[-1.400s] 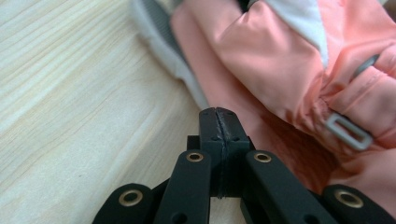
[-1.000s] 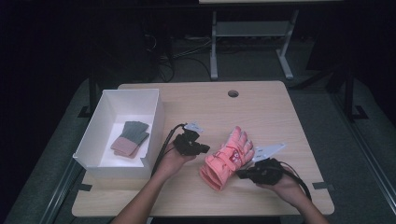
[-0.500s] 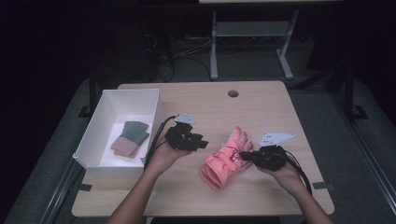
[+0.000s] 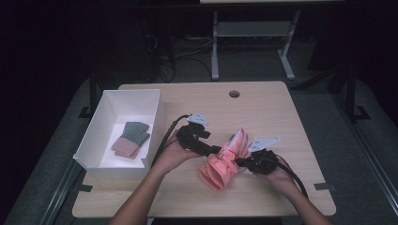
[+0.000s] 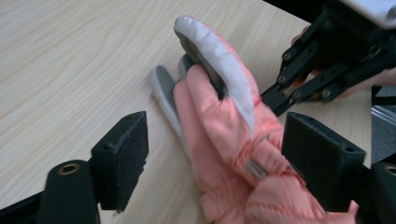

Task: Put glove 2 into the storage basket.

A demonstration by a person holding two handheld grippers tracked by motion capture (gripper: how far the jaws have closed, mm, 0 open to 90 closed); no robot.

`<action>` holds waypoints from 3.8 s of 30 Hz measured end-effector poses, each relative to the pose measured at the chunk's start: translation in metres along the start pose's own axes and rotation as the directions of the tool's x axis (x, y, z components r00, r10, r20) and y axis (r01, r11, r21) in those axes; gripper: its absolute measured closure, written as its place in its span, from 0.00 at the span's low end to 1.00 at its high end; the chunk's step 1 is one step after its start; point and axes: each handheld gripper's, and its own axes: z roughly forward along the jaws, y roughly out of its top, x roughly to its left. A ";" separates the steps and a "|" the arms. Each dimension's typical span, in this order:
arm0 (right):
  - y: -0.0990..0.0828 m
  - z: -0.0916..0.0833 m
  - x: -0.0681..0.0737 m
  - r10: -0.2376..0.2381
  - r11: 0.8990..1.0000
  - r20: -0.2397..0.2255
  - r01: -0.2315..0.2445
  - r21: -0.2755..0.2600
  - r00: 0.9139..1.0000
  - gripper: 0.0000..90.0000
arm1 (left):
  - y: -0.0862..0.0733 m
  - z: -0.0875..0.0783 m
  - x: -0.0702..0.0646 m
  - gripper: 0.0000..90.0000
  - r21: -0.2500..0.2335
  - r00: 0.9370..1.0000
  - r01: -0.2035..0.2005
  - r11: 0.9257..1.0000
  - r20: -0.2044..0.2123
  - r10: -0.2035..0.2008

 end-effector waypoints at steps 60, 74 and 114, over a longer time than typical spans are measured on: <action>-0.014 -0.041 -0.006 0.058 0.994 0.006 -0.057 -0.089 0.998 0.86 | -0.008 0.067 0.026 0.68 0.233 0.914 0.198 0.952 0.307 -0.266; -0.030 -0.059 -0.016 0.174 0.981 0.131 -0.161 -0.106 0.976 0.24 | 0.022 0.015 0.017 0.67 0.169 0.939 0.218 0.961 0.232 -0.254; -0.043 -0.054 -0.022 0.202 0.975 0.248 -0.171 -0.141 0.947 0.07 | 0.007 -0.218 0.078 0.67 -0.089 0.914 0.394 0.915 -0.069 -0.401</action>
